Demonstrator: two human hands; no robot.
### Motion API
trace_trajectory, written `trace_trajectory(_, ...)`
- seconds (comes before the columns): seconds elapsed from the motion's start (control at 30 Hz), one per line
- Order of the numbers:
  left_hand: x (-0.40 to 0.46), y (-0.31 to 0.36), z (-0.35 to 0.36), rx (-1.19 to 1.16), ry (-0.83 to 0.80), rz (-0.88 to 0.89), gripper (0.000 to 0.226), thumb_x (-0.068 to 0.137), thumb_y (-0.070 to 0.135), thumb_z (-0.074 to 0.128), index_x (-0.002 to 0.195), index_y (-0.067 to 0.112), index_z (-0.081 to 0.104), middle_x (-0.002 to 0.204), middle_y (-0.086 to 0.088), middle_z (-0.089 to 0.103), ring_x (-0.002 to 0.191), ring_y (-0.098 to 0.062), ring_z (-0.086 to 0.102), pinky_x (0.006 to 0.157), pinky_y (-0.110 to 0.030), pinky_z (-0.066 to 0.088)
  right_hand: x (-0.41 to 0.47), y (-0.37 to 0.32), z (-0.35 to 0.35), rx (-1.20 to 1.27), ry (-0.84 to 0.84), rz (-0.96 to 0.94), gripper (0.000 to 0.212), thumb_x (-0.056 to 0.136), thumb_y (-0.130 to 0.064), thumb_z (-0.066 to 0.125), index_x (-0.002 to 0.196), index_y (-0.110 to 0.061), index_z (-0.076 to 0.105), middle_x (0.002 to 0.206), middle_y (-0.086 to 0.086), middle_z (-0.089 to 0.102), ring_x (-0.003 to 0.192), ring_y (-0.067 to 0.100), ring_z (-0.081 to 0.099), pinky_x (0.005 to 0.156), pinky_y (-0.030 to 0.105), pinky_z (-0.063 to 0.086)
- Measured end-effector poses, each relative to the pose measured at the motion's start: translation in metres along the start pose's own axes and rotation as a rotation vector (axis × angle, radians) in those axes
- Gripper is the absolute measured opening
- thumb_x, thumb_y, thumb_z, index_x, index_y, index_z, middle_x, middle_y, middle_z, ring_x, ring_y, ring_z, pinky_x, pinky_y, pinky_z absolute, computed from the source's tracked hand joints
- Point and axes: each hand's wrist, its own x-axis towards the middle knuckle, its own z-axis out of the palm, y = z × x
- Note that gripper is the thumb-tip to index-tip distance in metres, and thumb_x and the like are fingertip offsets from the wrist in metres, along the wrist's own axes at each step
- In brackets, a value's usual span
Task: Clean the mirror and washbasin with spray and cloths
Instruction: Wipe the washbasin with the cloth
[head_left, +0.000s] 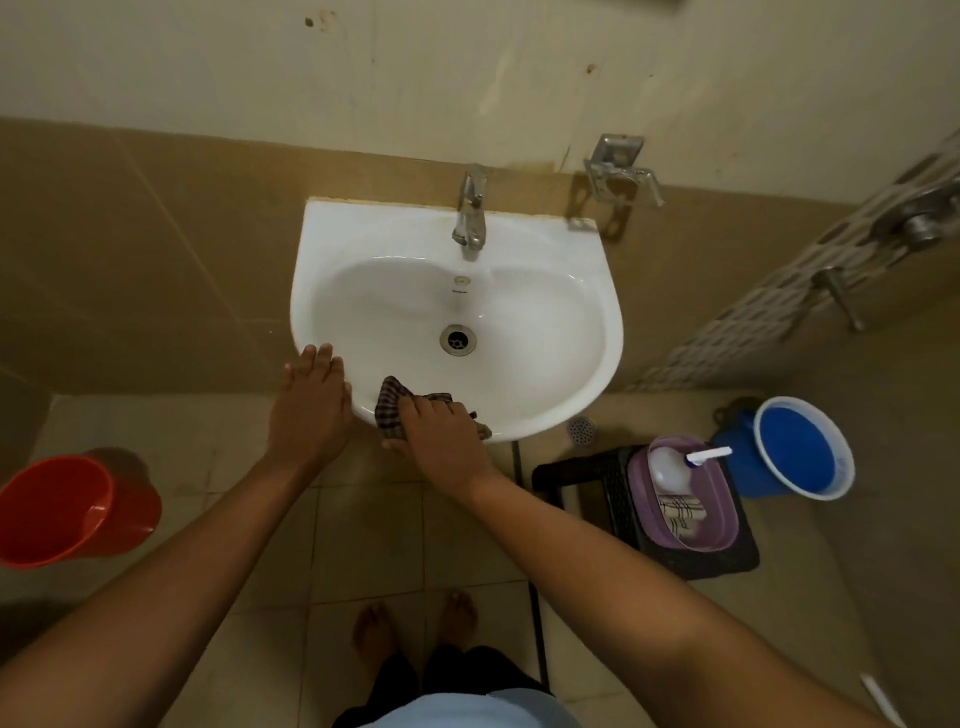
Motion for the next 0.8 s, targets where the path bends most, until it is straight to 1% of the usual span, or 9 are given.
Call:
trace_trajectory(0.1, -0.001, 0.008, -0.001, 0.018, 0.005, 0.013, 0.038, 0.095, 0.008, 0.046, 0.129, -0.007, 0.052, 0.141, -0.026, 0.047, 0.137, -0.042, 0.036, 0.112, -0.058, 0.026, -0.021, 0.023, -0.002, -0.046, 0.004, -0.009, 0.051, 0.09, -0.06, 0.052, 0.108, -0.013, 0.059, 0.098, 0.005, 0.068, 0.086, 0.024, 0.064, 0.074, 0.036, 0.049)
trace_trajectory(0.23, -0.006, 0.024, 0.003, 0.022, -0.03, 0.052, 0.037, 0.091, 0.004, 0.049, 0.126, -0.007, 0.055, 0.136, -0.025, 0.052, 0.133, -0.043, 0.041, 0.11, -0.059, 0.029, -0.044, 0.062, -0.018, -0.024, -0.059, 0.041, 0.061, 0.092, -0.069, 0.033, 0.112, -0.017, 0.059, 0.106, 0.002, 0.067, 0.098, 0.024, 0.062, 0.089, 0.039, 0.047)
trace_trajectory(0.33, -0.007, 0.033, 0.005, 0.047, -0.036, 0.047, 0.038, 0.089, 0.007, 0.042, 0.122, -0.006, 0.057, 0.132, -0.024, 0.055, 0.129, -0.044, 0.044, 0.107, -0.058, 0.031, -0.056, 0.098, -0.029, 0.01, -0.104, 0.108, 0.067, 0.093, -0.074, 0.022, 0.114, -0.023, 0.06, 0.108, -0.002, 0.066, 0.104, 0.021, 0.058, 0.101, 0.039, 0.038)
trace_trajectory(0.4, -0.005, 0.039, 0.005, 0.053, -0.036, 0.046, 0.037, 0.09, 0.008, 0.042, 0.121, -0.006, 0.058, 0.131, -0.024, 0.056, 0.128, -0.044, 0.046, 0.107, -0.059, 0.031, -0.059, 0.119, -0.033, 0.026, -0.123, 0.159, 0.069, 0.092, -0.075, 0.018, 0.112, -0.025, 0.061, 0.11, -0.004, 0.065, 0.11, 0.02, 0.055, 0.108, 0.039, 0.031)
trace_trajectory(0.47, -0.002, 0.044, 0.007, 0.071, -0.044, 0.039, 0.038, 0.09, 0.013, 0.039, 0.116, -0.005, 0.061, 0.127, -0.024, 0.059, 0.125, -0.043, 0.049, 0.104, -0.061, 0.033, -0.058, 0.14, -0.035, 0.047, -0.154, 0.214, 0.071, 0.09, -0.075, 0.018, 0.114, -0.025, 0.063, 0.114, -0.003, 0.064, 0.117, 0.019, 0.051, 0.114, 0.041, 0.023)
trace_trajectory(0.57, 0.001, 0.048, 0.01, 0.105, -0.075, 0.008, 0.051, 0.088, 0.024, 0.027, 0.112, -0.004, 0.063, 0.124, -0.024, 0.062, 0.121, -0.042, 0.052, 0.1, -0.061, 0.035, -0.049, 0.171, -0.036, 0.082, -0.211, 0.283, 0.075, 0.084, -0.07, 0.021, 0.121, -0.02, 0.061, 0.126, 0.0, 0.06, 0.128, 0.021, 0.043, 0.118, 0.048, 0.013)
trace_trajectory(0.67, 0.001, 0.05, 0.014, 0.095, -0.045, -0.04, 0.057, 0.089, 0.027, 0.026, 0.12, -0.005, 0.061, 0.129, -0.023, 0.059, 0.125, -0.04, 0.05, 0.106, -0.059, 0.031, -0.039, 0.207, -0.041, 0.09, -0.247, 0.31, 0.075, 0.083, -0.064, 0.023, 0.135, -0.019, 0.052, 0.145, 0.003, 0.047, 0.142, 0.022, 0.029, 0.12, 0.05, 0.007)
trace_trajectory(0.73, 0.001, 0.052, 0.016, 0.09, -0.026, -0.069, 0.06, 0.088, 0.028, 0.024, 0.124, -0.005, 0.06, 0.132, -0.023, 0.058, 0.127, -0.04, 0.05, 0.109, -0.057, 0.029, -0.032, 0.23, -0.044, 0.111, -0.298, 0.333, 0.069, 0.092, -0.056, 0.032, 0.149, -0.018, 0.037, 0.159, 0.005, 0.029, 0.15, 0.021, 0.013, 0.121, 0.052, 0.001)
trace_trajectory(0.8, 0.001, 0.055, 0.02, 0.095, -0.014, -0.086, 0.062, 0.088, 0.029, 0.022, 0.123, -0.006, 0.06, 0.13, -0.024, 0.059, 0.126, -0.042, 0.051, 0.109, -0.058, 0.029, -0.023, 0.252, -0.044, 0.105, -0.338, 0.33, 0.069, 0.097, -0.051, 0.035, 0.155, -0.017, 0.023, 0.165, 0.004, 0.012, 0.152, 0.019, 0.0, 0.12, 0.053, -0.003)
